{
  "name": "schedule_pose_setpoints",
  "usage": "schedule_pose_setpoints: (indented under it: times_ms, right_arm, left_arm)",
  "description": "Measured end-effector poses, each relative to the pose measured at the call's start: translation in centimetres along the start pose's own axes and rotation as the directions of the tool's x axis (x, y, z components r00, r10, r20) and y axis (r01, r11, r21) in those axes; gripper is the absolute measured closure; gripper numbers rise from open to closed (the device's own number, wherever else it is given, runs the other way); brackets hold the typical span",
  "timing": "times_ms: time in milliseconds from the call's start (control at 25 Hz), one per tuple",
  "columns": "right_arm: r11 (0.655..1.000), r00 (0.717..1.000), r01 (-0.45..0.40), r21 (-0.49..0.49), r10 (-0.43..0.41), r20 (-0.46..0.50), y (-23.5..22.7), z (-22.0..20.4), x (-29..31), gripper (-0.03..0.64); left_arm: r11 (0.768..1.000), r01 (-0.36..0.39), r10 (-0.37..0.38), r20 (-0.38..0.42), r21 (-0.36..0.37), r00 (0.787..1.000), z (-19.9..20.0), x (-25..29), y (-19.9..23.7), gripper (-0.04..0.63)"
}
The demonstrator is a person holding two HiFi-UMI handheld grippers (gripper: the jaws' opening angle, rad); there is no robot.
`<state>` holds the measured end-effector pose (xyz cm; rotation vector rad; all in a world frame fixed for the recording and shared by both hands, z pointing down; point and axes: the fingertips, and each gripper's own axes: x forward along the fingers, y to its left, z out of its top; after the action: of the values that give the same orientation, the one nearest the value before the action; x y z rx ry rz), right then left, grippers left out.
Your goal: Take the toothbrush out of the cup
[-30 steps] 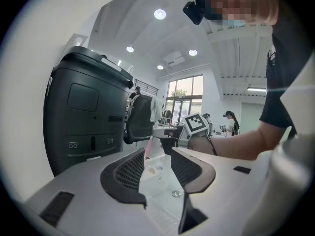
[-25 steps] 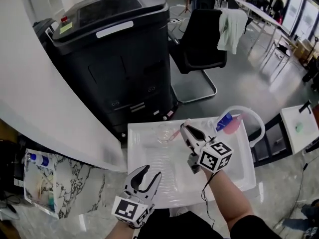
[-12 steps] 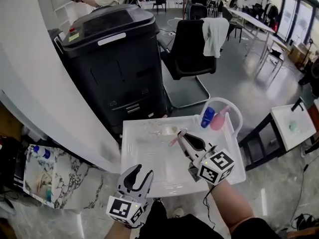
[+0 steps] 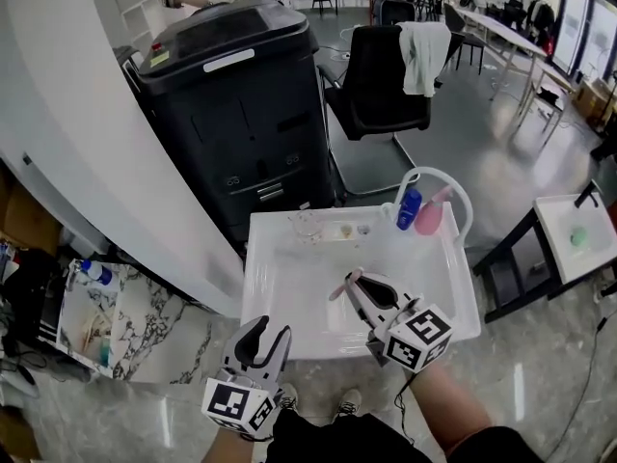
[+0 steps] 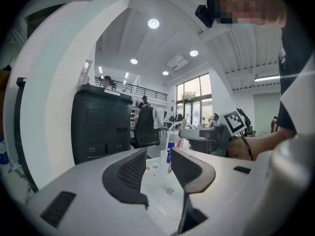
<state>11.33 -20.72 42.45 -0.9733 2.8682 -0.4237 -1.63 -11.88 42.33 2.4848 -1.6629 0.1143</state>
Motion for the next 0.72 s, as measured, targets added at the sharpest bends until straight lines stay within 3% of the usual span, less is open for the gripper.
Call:
schedule_pose_setpoints:
  times_ms: [360, 720]
  right_arm:
    - [0.999, 1.000, 0.009, 0.042, -0.009, -0.012, 4.2, -3.1, 1.5, 0.583]
    - [0.993, 0.993, 0.113, 0.031, -0.114, 0.020, 10.5, -3.6, 2.4, 0.583]
  left_arm:
    - [1.000, -0.001, 0.001, -0.010, 0.013, 1.000, 0.0, -3.0, 3.5, 0.447]
    - [0.997, 0.078, -0.078, 0.023, 0.001, 0.997, 0.4, -7.6, 7.9, 0.549]
